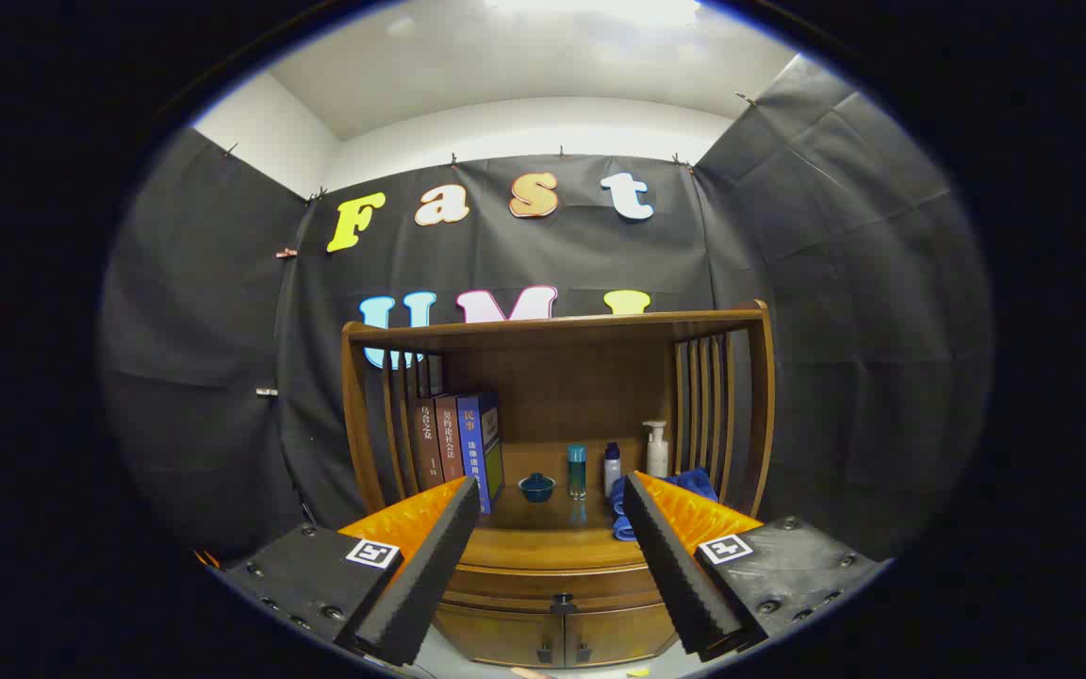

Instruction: Pull open the drawer, take out the items inside it, and place them on the countertop above the cabinet.

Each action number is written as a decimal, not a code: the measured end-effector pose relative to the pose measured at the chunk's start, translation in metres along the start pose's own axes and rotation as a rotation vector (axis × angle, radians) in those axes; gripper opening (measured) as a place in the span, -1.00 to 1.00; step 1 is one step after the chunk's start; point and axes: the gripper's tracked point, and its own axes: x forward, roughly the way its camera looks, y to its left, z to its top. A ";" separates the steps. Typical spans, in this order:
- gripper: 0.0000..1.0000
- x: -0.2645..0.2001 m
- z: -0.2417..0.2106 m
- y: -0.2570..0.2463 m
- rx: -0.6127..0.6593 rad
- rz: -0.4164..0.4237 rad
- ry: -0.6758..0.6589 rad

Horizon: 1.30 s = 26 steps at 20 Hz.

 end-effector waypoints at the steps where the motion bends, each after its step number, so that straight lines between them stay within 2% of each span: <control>1: 0.99 0.001 -0.001 0.002 -0.016 0.000 0.006; 12: 0.98 0.009 0.008 0.012 -0.027 0.020 -0.004; 26: 0.98 0.009 0.002 0.005 -0.033 0.004 0.006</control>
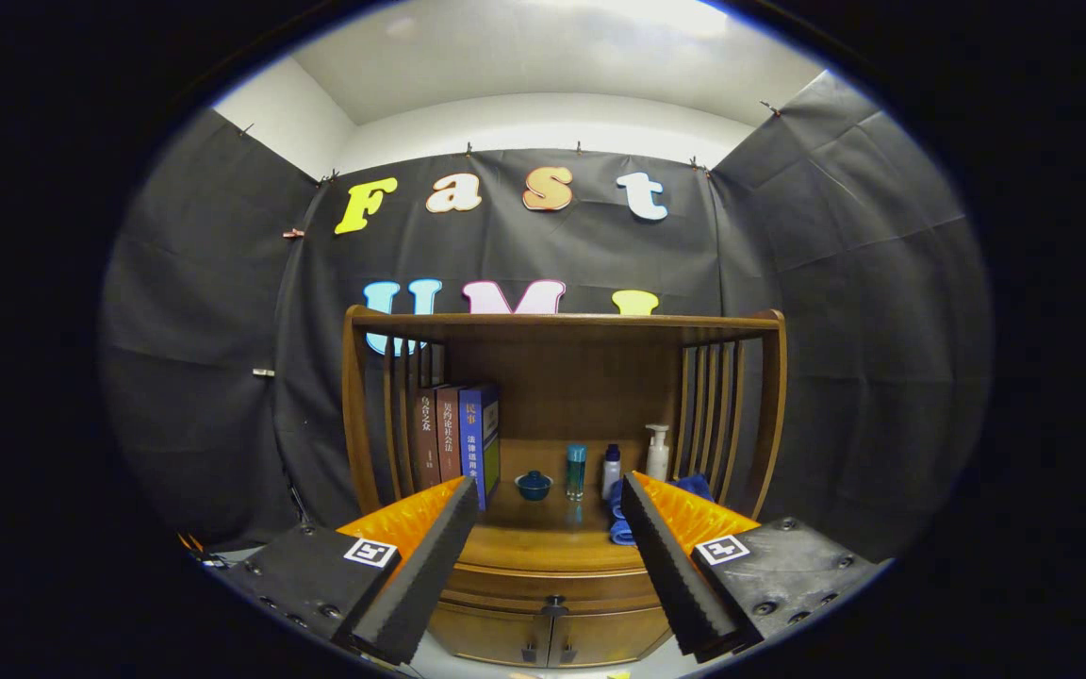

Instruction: Pull open the drawer, take out the items inside it, and place them on the countertop above the cabinet.

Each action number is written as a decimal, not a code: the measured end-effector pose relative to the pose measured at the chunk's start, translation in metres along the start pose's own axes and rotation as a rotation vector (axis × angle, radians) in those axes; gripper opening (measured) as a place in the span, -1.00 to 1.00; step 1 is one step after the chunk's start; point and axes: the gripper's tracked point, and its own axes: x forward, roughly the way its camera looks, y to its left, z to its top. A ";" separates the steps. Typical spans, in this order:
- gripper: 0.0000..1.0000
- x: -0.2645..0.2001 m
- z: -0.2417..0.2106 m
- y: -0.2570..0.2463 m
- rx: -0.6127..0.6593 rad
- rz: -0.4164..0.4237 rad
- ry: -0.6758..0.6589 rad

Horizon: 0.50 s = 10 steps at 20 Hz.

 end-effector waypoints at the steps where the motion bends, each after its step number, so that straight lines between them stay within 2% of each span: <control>1: 0.98 0.000 0.000 -0.001 0.002 0.000 -0.001; 10: 0.98 0.013 -0.020 -0.006 0.001 -0.007 0.042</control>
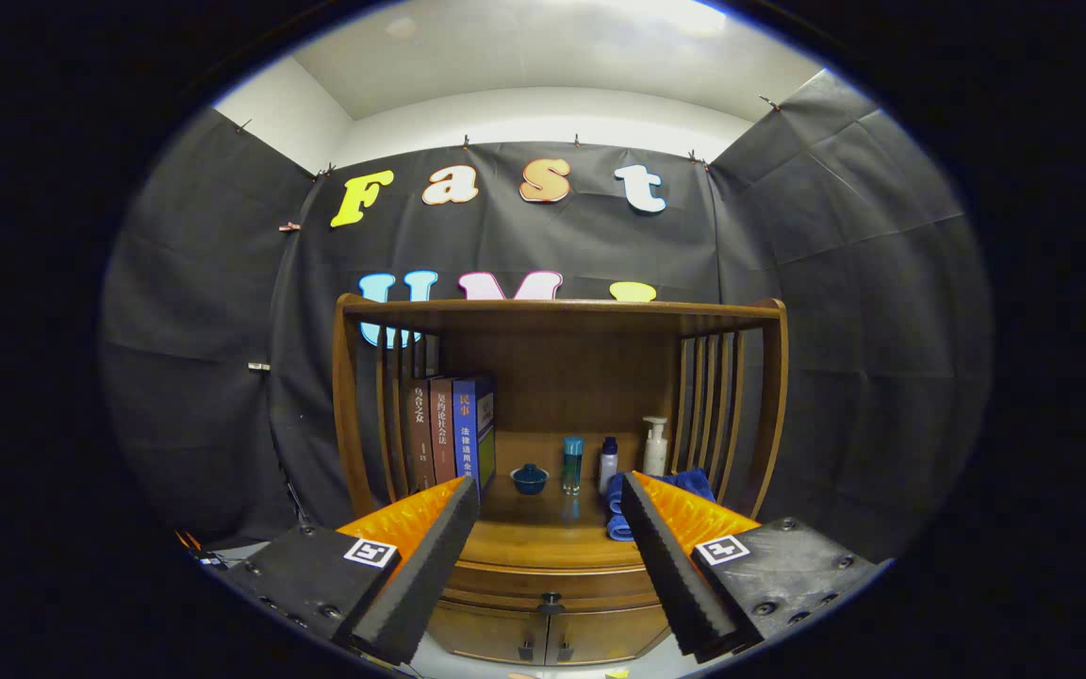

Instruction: Pull open the drawer, take out the items inside it, and place them on the countertop above the cabinet.

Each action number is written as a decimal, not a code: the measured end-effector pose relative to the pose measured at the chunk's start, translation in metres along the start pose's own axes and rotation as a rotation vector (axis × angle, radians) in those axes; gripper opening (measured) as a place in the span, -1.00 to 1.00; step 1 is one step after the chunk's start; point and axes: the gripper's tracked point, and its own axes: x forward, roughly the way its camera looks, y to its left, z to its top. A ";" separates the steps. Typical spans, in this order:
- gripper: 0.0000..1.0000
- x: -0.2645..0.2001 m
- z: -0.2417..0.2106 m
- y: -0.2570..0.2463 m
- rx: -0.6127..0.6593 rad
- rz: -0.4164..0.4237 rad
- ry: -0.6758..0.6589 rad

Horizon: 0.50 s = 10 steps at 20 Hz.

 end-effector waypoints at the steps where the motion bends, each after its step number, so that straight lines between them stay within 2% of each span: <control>1: 0.98 0.002 -0.004 0.000 0.003 0.000 0.007; 10: 0.98 0.037 -0.081 0.002 0.026 -0.007 0.121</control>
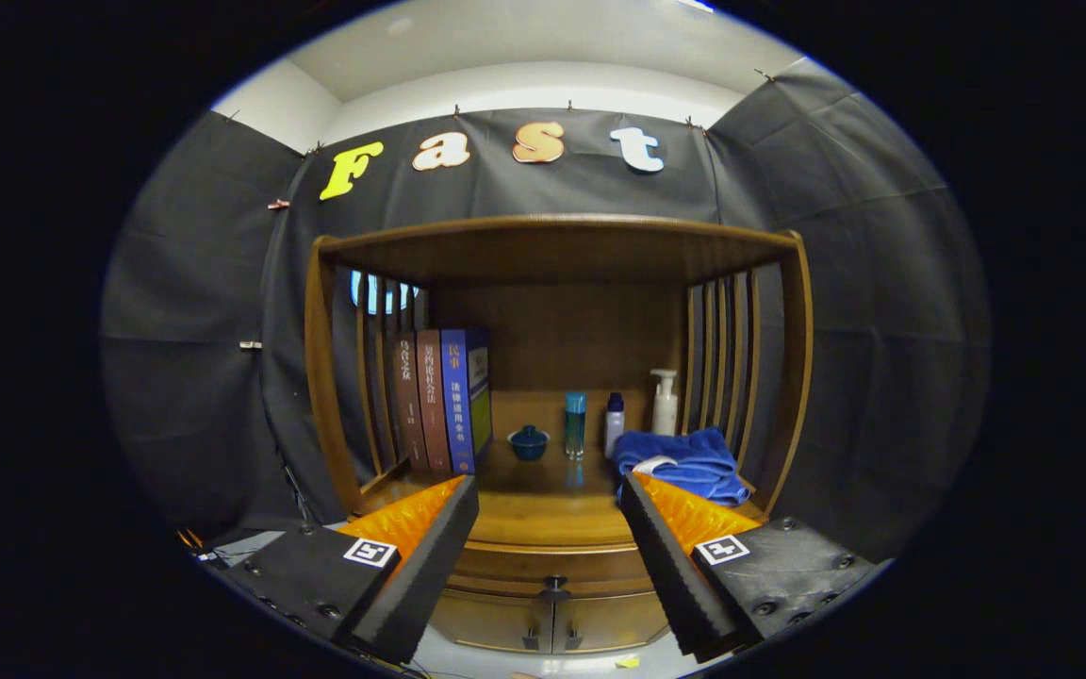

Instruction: Pull open the drawer, take out the items inside it, and place them on the countertop above the cabinet.

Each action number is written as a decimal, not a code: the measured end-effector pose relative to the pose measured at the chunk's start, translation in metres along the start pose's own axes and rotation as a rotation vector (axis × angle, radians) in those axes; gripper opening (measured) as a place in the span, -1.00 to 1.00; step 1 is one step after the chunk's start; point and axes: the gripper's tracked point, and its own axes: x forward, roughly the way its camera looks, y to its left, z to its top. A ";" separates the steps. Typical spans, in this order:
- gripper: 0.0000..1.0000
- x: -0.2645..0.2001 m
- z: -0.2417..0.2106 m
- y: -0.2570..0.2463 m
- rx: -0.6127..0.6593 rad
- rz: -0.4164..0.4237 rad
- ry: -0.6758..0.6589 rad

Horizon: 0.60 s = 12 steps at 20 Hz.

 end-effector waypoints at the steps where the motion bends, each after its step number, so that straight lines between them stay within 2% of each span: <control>1: 0.99 0.006 -0.011 0.001 0.001 0.000 0.018; 12: 0.99 0.057 -0.110 0.002 0.005 -0.015 0.186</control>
